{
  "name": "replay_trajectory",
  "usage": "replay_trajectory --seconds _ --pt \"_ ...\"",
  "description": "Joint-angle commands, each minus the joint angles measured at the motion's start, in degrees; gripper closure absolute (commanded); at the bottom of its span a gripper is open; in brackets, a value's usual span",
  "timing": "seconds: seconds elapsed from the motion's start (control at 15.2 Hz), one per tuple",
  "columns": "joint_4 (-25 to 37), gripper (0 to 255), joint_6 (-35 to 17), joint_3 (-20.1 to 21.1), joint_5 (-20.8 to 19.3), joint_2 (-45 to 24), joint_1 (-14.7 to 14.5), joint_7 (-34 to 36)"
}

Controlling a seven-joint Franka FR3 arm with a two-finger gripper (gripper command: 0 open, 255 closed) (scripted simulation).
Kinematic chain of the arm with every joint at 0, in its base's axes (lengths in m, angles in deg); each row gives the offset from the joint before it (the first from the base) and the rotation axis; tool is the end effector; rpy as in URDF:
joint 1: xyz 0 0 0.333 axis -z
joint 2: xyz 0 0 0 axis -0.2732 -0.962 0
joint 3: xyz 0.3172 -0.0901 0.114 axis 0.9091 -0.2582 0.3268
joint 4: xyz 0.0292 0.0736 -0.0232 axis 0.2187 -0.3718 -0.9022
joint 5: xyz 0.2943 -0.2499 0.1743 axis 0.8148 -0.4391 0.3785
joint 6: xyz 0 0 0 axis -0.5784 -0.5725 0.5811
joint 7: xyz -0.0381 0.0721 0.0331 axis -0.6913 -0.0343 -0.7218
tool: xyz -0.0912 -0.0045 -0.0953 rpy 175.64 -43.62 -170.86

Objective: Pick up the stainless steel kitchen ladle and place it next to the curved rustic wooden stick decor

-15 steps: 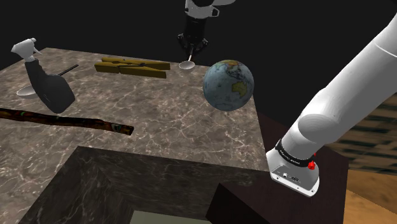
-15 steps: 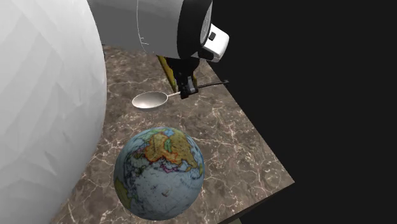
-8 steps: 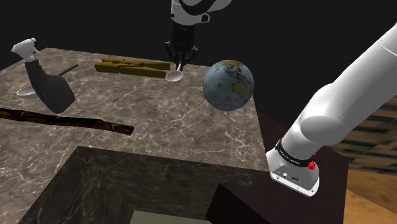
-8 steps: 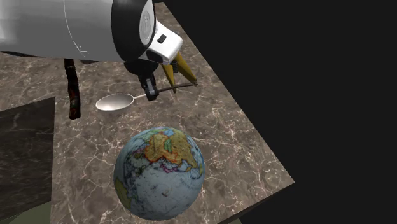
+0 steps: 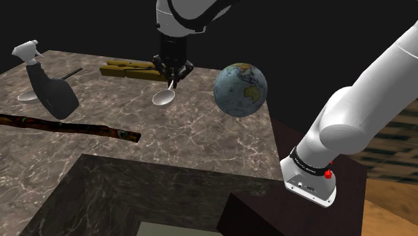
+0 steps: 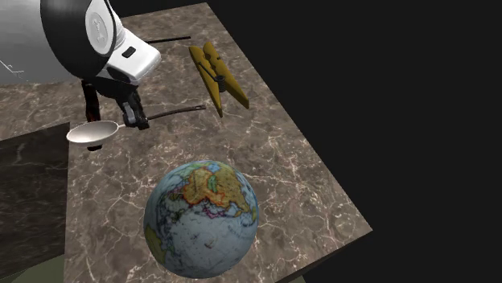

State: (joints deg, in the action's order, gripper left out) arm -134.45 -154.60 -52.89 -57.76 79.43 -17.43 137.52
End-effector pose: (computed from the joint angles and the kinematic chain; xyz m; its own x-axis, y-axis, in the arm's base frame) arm 0.5039 0.2107 0.4705 0.5393 -0.8418 -0.0250 -0.8388 -0.5343 -0.1043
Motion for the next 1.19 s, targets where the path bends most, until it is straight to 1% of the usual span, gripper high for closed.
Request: replay_trajectory --seconds 0.0,0.26,0.59,1.12 --pt "0.8 255 0.0 1.7 -0.3 -0.6 -1.2 3.2" --pt "3.4 255 0.0 5.2 -1.6 -3.0 -3.4 9.6" --pt "7.8 255 0.4 9.0 -4.4 -7.2 -6.3 17.5" --pt "3.7 255 -5.6 9.1 -5.5 -9.3 -6.4 18.2"
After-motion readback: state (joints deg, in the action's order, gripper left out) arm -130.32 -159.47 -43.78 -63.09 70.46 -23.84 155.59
